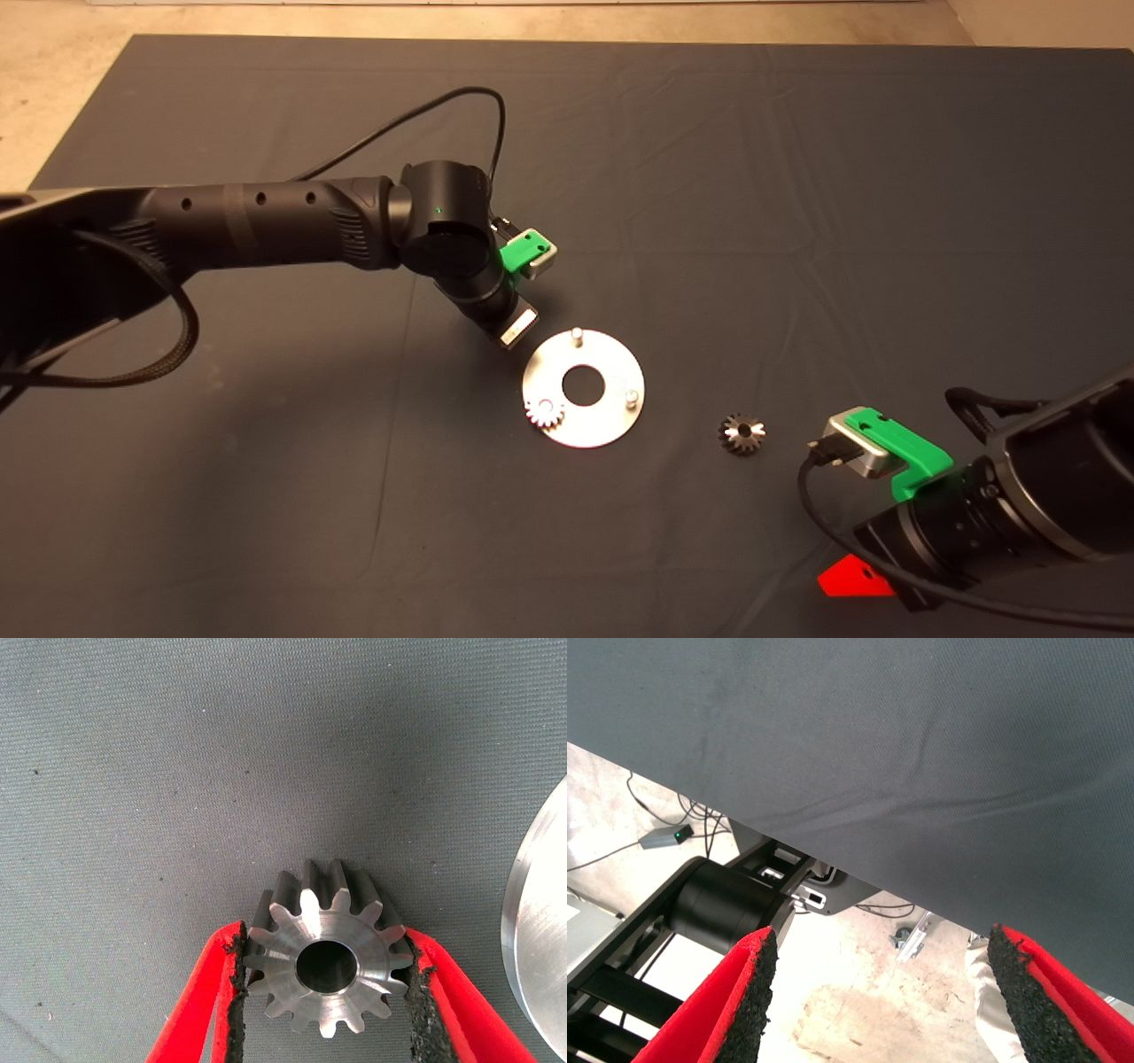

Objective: Install three planetary gears onto the carrier pins

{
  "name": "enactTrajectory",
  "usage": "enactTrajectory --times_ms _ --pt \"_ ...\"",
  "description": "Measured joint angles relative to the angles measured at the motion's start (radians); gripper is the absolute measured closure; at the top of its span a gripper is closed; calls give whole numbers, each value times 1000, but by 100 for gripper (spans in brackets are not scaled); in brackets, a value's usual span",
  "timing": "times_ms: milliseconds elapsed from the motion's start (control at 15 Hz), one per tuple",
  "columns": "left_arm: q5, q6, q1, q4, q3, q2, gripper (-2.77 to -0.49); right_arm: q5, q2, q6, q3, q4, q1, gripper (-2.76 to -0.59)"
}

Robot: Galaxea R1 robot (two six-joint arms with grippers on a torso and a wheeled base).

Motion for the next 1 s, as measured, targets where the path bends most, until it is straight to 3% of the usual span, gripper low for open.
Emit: enactTrajectory --times_ms 467,667,733,867,1000 --pt "-1 0 0 0 0 -3 -81 0 0 0 0 0 0 -175" --pt "-2 -2 0 0 0 -3 -75 -8 -29 -11 0 0 3 -175" --pt "-6 -2 0 0 0 -5 -75 -13 -74 -31 0 0 11 -175" --pt "-8 -3 0 0 1 -6 -66 -29 -217 -105 0 0 37 -175" --pt "-5 -5 0 0 3 -5 -62 -59 -341 -201 -2 0 71 -175"
